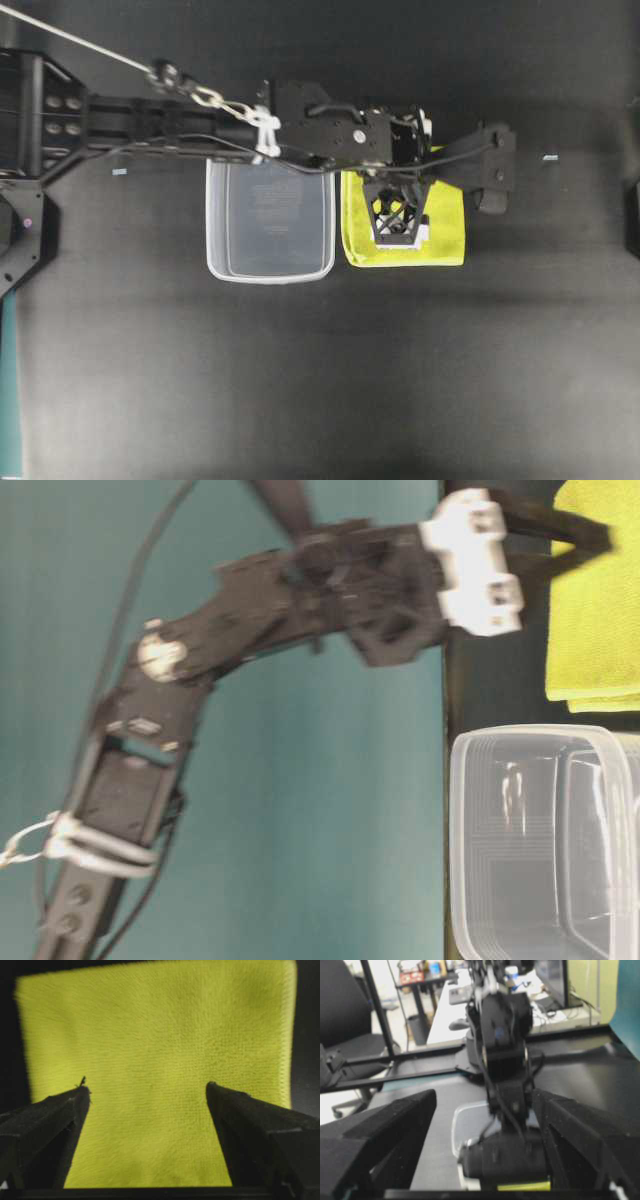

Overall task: Place the yellow towel into the container with the left arm.
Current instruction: 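Lower the open left gripper onto the yellow towel's center, then close the left gripper on the towel and lift it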

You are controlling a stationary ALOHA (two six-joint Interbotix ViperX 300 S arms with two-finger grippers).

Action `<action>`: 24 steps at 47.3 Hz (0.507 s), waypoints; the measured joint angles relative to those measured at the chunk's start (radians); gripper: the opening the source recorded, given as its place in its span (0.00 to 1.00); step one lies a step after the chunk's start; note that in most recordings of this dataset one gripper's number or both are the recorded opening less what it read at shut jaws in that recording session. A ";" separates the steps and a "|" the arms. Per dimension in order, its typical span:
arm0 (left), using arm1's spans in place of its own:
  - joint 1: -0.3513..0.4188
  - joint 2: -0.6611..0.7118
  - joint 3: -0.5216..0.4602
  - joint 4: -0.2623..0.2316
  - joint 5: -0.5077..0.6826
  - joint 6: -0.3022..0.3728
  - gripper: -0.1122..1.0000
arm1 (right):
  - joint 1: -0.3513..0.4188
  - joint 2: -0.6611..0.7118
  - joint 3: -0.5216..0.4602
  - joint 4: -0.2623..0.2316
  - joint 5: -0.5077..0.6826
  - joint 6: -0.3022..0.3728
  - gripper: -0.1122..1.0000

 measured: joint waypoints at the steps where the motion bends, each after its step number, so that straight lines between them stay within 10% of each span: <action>1: -0.002 0.006 0.000 0.000 0.003 -0.002 0.91 | -0.002 0.000 0.000 0.002 -0.002 0.000 0.78; 17: 0.003 0.046 0.008 0.000 0.003 0.002 0.89 | -0.002 -0.002 0.000 0.002 -0.025 0.003 0.78; 24: -0.005 0.046 0.012 0.000 0.005 0.002 0.67 | 0.000 -0.008 0.000 0.002 -0.028 0.003 0.78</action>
